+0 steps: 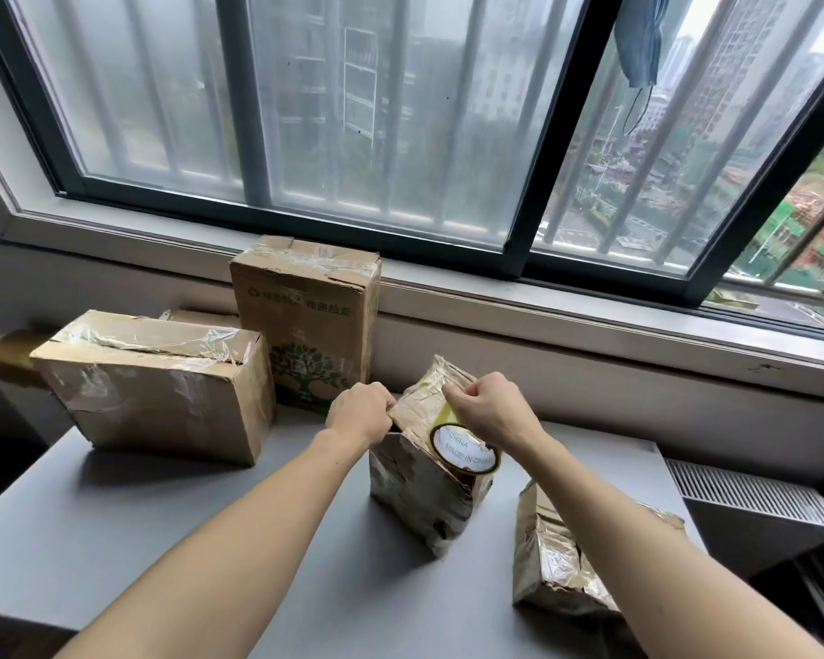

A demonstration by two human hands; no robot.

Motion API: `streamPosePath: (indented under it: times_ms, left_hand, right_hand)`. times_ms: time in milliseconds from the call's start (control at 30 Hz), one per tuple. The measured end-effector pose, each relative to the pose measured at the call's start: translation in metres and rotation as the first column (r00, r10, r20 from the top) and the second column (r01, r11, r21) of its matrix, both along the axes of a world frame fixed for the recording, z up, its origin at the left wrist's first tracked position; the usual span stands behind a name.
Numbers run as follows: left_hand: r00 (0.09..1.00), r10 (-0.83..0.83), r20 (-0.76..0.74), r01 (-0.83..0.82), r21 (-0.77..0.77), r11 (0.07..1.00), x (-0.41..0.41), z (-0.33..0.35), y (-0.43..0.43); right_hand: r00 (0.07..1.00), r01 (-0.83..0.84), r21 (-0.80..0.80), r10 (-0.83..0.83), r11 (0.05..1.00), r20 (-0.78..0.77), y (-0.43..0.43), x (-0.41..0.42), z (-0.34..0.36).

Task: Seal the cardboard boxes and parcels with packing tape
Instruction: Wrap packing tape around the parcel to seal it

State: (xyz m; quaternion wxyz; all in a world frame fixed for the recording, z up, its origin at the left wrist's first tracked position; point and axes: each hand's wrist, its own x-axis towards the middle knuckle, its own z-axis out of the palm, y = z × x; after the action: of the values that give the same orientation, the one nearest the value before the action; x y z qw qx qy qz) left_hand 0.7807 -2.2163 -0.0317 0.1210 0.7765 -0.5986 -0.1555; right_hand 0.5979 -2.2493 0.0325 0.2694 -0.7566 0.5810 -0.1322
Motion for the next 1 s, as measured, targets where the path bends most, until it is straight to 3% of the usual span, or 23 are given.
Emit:
streamPosePath:
  times_ms: [167, 267, 333, 400, 467, 600, 700, 833, 1000]
  left_hand:
    - [0.96, -0.184, -0.21, 0.251, 0.358, 0.899, 0.008, 0.024, -0.007]
    - [0.871, -0.024, -0.491, 0.283, 0.459, 0.842, 0.014, 0.032, -0.007]
    - [0.733, 0.147, -0.664, 0.237, 0.452, 0.86, 0.016, 0.032, -0.008]
    - [0.641, 0.279, -0.715, 0.147, 0.471, 0.87, 0.01, 0.031, -0.008]
    - [0.726, 0.298, -0.62, 0.069, 0.497, 0.865, 0.003, 0.026, -0.009]
    - [0.957, 0.105, -0.272, 0.009, 0.386, 0.922, -0.014, 0.015, -0.005]
    - [0.977, 0.106, -0.187, -0.044, 0.308, 0.95, -0.018, 0.01, -0.001]
    - [0.976, 0.191, -0.109, -0.164, 0.219, 0.962, -0.024, 0.002, 0.003]
    - [0.977, 0.214, -0.013, -0.212, 0.077, 0.974, -0.041, 0.011, 0.009]
  right_hand:
    - [1.0, -0.005, 0.012, 0.005, 1.0, -0.019, -0.001, -0.006, -0.002]
    - [1.0, -0.005, 0.016, 0.004, 1.0, 0.004, 0.0, -0.01, -0.004]
    - [1.0, -0.006, 0.02, 0.005, 1.0, 0.018, 0.0, -0.011, -0.004]
    - [0.999, -0.016, 0.017, 0.016, 1.0, 0.032, 0.0, -0.012, -0.005]
    - [0.999, -0.028, 0.005, 0.028, 1.0, 0.039, 0.001, -0.011, -0.005]
    - [0.996, -0.039, 0.008, 0.039, 0.999, 0.081, 0.002, -0.013, -0.006]
    - [0.962, -0.09, 0.081, 0.065, 0.993, 0.267, 0.001, -0.023, -0.012]
    - [0.83, -0.121, 0.214, -0.02, 0.969, 0.557, 0.013, -0.039, -0.026]
    - [0.816, -0.061, 0.158, -0.042, 0.985, 0.576, 0.015, -0.028, -0.01]
